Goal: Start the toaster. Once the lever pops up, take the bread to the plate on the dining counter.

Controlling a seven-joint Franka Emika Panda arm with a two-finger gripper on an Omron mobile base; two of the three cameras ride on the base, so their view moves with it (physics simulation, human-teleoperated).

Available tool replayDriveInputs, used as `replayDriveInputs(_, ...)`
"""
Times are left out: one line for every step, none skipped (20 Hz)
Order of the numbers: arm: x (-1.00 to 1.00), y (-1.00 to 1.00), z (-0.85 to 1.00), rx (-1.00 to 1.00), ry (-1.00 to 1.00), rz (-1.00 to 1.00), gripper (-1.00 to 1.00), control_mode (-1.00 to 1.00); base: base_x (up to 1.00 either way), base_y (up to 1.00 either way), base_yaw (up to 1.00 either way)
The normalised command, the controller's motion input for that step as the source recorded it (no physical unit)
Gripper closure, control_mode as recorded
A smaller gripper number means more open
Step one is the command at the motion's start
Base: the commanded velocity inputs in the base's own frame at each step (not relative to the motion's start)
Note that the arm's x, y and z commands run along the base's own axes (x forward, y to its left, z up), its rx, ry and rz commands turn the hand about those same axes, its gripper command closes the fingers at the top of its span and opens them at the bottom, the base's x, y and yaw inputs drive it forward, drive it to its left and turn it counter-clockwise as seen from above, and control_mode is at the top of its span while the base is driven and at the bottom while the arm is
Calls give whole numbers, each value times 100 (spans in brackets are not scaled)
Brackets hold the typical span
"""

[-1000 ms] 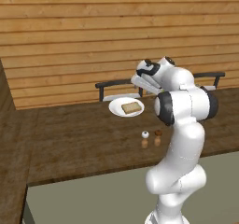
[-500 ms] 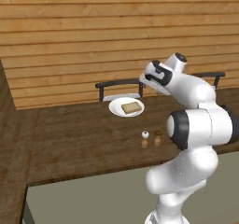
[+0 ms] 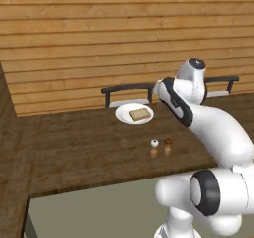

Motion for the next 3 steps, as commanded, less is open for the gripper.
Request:
replayDriveInputs(-100, -9, 29, -13, 0, 0, -100, -100, 0, 0, 0)
replayDriveInputs(-97, -14, 34, -13, 0, 0, -100, -100, 0, 0, 0)
replayDriveInputs(-92, -16, 36, -13, 0, 0, -100, -100, 0, 0, 0)
